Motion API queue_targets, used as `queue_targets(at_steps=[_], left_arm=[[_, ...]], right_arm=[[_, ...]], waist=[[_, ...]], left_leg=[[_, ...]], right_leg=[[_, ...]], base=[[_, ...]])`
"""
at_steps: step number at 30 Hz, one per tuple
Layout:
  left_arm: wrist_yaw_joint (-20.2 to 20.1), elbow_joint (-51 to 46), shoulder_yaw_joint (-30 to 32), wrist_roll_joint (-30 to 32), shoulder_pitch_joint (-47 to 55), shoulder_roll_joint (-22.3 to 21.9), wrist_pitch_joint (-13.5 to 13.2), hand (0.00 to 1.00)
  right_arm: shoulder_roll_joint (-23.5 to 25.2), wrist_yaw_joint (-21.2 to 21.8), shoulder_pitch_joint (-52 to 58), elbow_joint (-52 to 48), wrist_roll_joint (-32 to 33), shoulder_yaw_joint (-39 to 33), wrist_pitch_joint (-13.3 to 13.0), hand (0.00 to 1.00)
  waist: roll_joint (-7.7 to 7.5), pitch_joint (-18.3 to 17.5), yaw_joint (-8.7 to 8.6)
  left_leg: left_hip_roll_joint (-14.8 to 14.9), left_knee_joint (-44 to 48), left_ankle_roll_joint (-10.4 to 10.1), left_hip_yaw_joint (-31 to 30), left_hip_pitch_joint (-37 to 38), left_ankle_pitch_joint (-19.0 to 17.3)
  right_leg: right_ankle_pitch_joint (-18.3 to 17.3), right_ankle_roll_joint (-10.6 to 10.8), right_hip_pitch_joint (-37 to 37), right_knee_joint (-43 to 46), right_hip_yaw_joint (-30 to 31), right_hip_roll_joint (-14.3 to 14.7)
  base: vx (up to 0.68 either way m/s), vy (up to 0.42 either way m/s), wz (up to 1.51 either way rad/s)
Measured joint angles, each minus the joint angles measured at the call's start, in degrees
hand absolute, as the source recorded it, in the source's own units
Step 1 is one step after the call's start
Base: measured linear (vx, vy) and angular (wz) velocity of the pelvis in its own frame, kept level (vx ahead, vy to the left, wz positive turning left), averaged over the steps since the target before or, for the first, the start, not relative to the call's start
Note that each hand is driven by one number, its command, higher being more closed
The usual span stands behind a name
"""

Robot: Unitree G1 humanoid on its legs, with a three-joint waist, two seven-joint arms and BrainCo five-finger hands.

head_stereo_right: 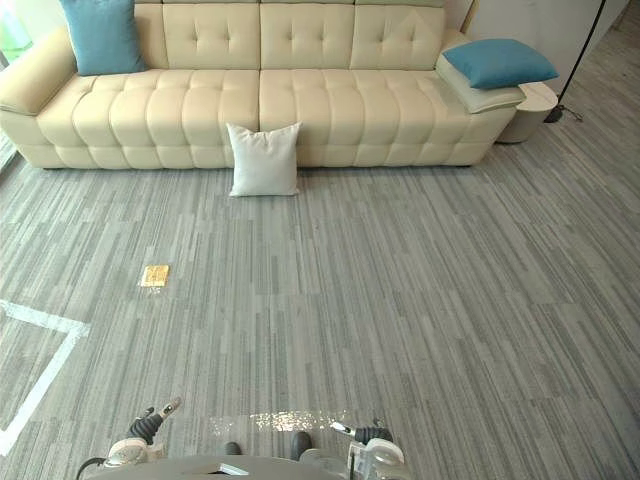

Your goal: Pick up cushions and gather them together orderly.

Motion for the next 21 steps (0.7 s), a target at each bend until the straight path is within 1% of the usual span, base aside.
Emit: queue_targets(at_steps=[10, 17, 20, 21], left_arm=[[0.0, 0.0, 0.0, 0.0, 0.0, 0.0, 0.0, 0.00], [0.0, -0.1, -0.1, 0.0, -0.5, 0.3, 0.0, 0.00], [0.0, -0.1, -0.1, 0.0, -0.7, 0.3, 0.0, 0.00], [0.0, -0.1, -0.1, -0.1, -1.0, 0.3, 0.0, 0.00]], right_arm=[[0.0, 0.1, 0.0, 0.0, 0.0, 0.3, 0.0, 0.00], [0.1, 0.1, 0.0, -0.1, 0.1, 0.3, -0.2, 0.00], [0.0, 0.1, 0.0, -0.2, 0.6, 0.4, -0.5, 0.00], [0.0, 0.1, 0.0, -0.3, 0.6, 0.4, -0.6, 0.00]], waist=[[-0.08, 0.0, 0.00], [-0.56, 0.7, -0.10], [-0.46, 0.9, -0.07], [-0.32, 1.3, -0.06]], left_leg=[[0.0, 0.0, 0.0, -0.1, -0.5, 0.0], [0.0, 0.0, -0.2, -0.9, -1.1, -0.2], [0.2, 0.0, -0.7, -1.2, -1.9, -0.5], [0.3, 0.2, -1.1, -1.2, -2.3, -0.8]], right_leg=[[-0.3, 0.1, -0.4, -0.1, -0.2, 0.0], [-0.8, 0.0, -0.5, -0.1, -1.2, 0.0], [-1.1, 0.0, -1.3, 0.3, -1.5, 0.0], [-1.7, -0.2, -1.5, 0.4, -1.6, 0.1]], base=[[-0.02, -0.006, 0.00], [0.00, -0.006, 0.06], [0.00, -0.020, 0.08], [0.01, -0.026, 0.03]])
